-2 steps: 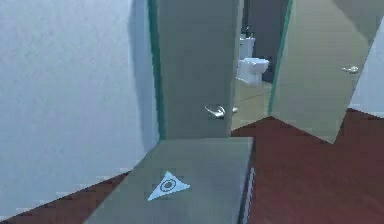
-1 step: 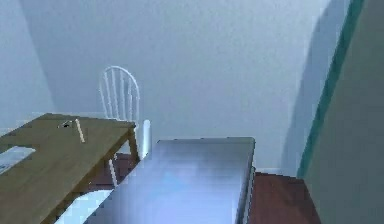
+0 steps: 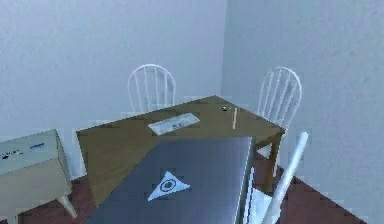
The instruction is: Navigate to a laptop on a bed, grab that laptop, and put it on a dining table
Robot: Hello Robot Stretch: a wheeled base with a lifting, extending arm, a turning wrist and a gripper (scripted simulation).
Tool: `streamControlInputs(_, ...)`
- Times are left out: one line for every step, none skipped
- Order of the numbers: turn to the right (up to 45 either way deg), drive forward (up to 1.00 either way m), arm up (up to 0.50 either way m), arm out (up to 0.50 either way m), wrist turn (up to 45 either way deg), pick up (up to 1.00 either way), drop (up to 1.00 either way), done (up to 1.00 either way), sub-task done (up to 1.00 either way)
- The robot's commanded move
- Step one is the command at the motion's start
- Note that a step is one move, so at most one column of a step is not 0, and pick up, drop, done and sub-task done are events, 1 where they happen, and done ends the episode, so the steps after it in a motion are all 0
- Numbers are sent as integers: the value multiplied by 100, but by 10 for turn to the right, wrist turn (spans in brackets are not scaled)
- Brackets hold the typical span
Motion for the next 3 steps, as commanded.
streamControlInputs(-450,0,0,0,0,0,0,0,0)
streamControlInputs(-90,0,0,0,0,0,0,0,0)
streamControlInputs(0,55,0,0,0,0,0,0,0)
